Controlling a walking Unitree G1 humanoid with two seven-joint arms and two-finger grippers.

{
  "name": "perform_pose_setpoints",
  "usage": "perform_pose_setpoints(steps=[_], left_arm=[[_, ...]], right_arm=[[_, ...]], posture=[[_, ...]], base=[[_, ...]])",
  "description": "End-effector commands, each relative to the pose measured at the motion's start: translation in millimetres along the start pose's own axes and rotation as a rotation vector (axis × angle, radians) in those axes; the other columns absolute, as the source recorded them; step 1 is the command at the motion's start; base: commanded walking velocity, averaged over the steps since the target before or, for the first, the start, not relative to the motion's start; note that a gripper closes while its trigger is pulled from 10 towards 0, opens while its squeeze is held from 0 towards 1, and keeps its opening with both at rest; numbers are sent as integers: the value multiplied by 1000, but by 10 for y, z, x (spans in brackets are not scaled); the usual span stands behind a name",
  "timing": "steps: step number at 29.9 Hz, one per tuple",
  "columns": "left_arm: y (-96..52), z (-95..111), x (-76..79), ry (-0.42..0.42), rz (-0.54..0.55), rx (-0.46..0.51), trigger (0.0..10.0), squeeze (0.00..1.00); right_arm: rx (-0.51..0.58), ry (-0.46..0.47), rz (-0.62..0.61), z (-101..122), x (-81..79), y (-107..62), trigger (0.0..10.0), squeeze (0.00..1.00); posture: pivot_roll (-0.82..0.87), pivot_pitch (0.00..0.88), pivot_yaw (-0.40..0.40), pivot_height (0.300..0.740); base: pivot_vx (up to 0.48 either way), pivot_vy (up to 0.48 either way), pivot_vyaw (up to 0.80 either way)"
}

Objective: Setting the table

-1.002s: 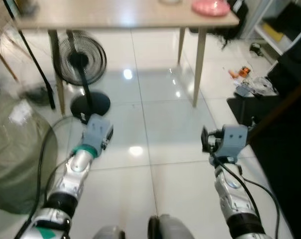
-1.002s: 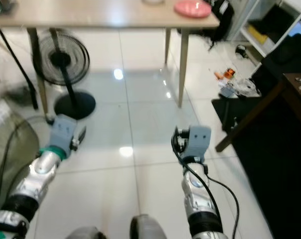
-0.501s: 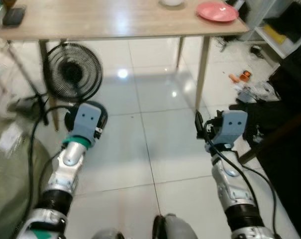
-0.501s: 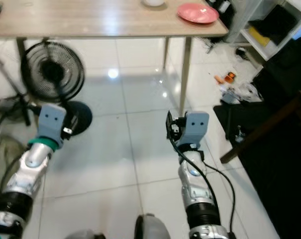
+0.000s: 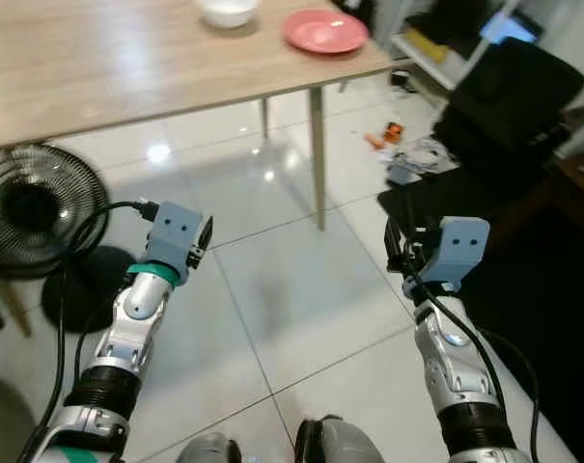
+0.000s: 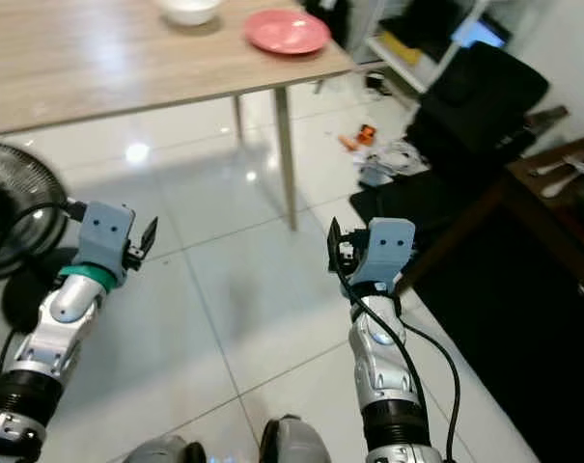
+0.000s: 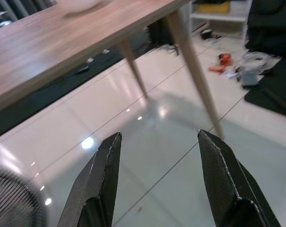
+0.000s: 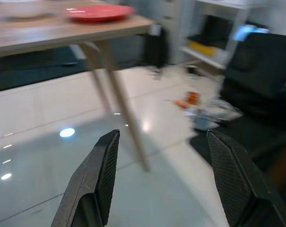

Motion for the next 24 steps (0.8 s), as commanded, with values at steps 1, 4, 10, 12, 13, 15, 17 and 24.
perform_pose_setpoints(steps=[1, 4, 10, 12, 13, 15, 17, 24], left_arm=[[-26, -15, 86, -3, -29, -6, 10000, 55], [-28, -7, 85, 1, -30, -3, 10000, 55], [-32, 72, 33, 23, -15, 22, 10000, 55], [-40, 154, -62, 44, 22, 51, 10000, 47], [-40, 154, -62, 44, 22, 51, 10000, 47], [-59, 221, -160, 65, 63, 77, 10000, 51], [-90, 278, -238, 83, 98, 99, 10000, 55], [-187, 443, -435, 78, 185, 151, 10000, 43]], right_arm=[[-10, 2, -16, -8, 47, 2, 10000, 0], [-5, 6, -20, 9, 48, 7, 10000, 0], [29, 25, 15, 134, -46, 39, 10000, 0], [47, 39, 85, 214, -199, 66, 10000, 0], [47, 39, 85, 214, -199, 66, 10000, 0], [51, 39, 141, 251, -323, 81, 10000, 0], [48, 35, 167, 251, -383, 88, 10000, 0], [30, 25, 192, 222, -462, 152, 10000, 0]], posture=[[42, 12, -6, 740], [43, 11, -5, 740], [48, 12, 2, 740], [53, 12, 1, 740], [53, 12, 1, 740], [63, 13, -7, 740], [75, 14, -16, 740], [109, 21, -42, 740]], base=[[480, 0, -800], [480, 0, -800], [480, 0, -133], [480, 0, 0], [480, 0, 0], [480, 0, 0], [480, 0, 0], [480, 0, 0]])
Point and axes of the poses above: a point about 5 cm out from each wrist's last joint towards the gripper, its own y axis pointing out of the wrist towards the gripper, its own z axis along the axis of the wrist's last joint, x = y × z, the point moved 4 cm from there along y, pointing out of the wrist towards the gripper, and after that the axes turned 2 degrees about y, right-handed, at the moved point
